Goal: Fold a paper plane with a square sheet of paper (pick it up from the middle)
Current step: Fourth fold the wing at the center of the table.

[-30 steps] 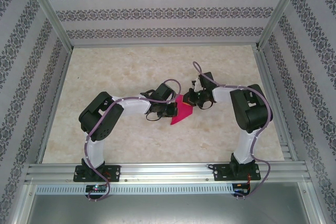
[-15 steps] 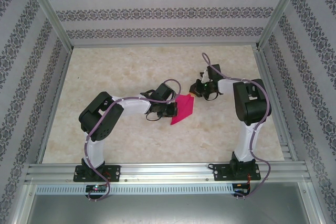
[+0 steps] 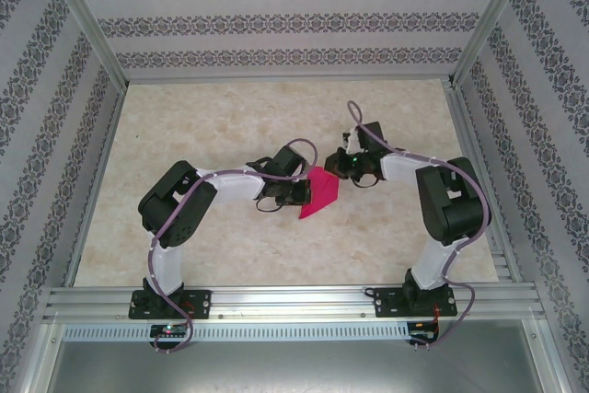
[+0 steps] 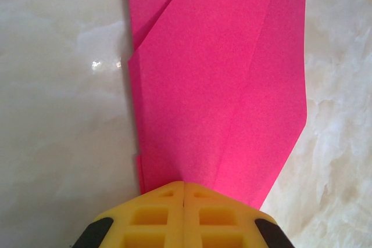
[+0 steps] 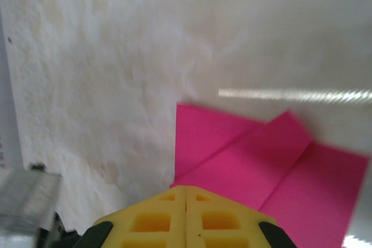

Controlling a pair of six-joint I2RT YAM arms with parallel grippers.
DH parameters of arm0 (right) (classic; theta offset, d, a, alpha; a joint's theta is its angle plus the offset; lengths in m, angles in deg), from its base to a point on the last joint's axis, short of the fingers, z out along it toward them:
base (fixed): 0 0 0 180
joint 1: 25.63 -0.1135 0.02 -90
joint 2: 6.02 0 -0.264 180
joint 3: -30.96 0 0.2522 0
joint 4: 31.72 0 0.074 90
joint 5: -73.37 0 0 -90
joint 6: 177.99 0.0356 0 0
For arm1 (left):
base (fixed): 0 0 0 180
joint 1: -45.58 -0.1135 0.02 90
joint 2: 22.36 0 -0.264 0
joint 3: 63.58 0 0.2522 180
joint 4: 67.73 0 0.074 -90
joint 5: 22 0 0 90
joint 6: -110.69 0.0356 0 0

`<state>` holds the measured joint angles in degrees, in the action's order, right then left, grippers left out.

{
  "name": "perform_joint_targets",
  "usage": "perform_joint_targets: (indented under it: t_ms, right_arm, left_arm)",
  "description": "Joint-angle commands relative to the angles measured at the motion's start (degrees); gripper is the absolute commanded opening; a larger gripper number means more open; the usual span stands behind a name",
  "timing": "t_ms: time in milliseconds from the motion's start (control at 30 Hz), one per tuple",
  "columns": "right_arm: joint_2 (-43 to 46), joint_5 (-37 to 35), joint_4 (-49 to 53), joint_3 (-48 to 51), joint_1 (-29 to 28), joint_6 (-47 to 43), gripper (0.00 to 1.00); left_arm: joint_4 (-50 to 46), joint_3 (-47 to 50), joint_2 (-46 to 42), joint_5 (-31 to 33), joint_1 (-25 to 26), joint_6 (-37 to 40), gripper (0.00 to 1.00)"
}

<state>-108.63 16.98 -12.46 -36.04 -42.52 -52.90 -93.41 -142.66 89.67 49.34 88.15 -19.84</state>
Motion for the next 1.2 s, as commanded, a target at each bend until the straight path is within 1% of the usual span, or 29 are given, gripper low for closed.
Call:
perform_joint_targets:
  t_ms: [0,133,267,367,433,633,767,867,967,1100,1167]
  right_arm:
    - [-2.31,0.88,-1.31,0.38,-1.39,1.47,0.06]
    - [-5.32,0.31,-0.68,-0.86,-1.33,1.19,0.06]
    - [-7.31,-3.26,2.19,-3.12,1.16,0.17,0.06]
    - [-6.90,-4.46,2.06,-3.72,3.73,0.49,0.06]
    - [-5.33,-4.56,2.13,-4.08,4.19,0.35,0.07]
    - [1.69,-2.84,2.51,-1.57,1.27,0.00,0.08]
    - [3.34,-1.07,1.87,1.47,-1.16,2.20,0.08]
    - [2.74,0.86,0.58,2.43,-3.14,3.81,0.08]
    - [0.94,1.34,0.33,2.01,-5.00,4.26,0.08]
    - [-2.46,1.77,-0.29,1.40,-6.05,5.14,0.07]
    - [-3.83,0.89,-0.58,1.53,-5.99,5.43,0.07]
  left_arm:
    - [-8.64,0.85,2.67,2.83,0.80,1.29,0.00]
    - [-8.82,0.87,2.65,2.70,0.77,1.30,0.00]
    - [-8.77,1.16,2.50,2.70,0.77,1.29,0.00]
    - [-8.64,1.07,2.51,2.68,0.76,1.44,0.00]
    - [-8.00,1.07,2.41,2.40,0.76,1.73,0.00]
    - [-6.35,0.36,1.85,1.43,0.76,3.47,0.00]
    - [-4.98,1.04,1.45,0.67,0.75,3.11,0.00]
    - [-4.54,1.50,1.12,0.60,0.72,2.77,0.00]
    - [-3.82,1.98,0.71,0.56,0.76,2.45,0.00]
    - [-2.61,2.44,0.09,0.44,0.76,2.21,0.00]
    - [-2.00,2.55,-0.64,0.21,0.77,2.03,0.00]
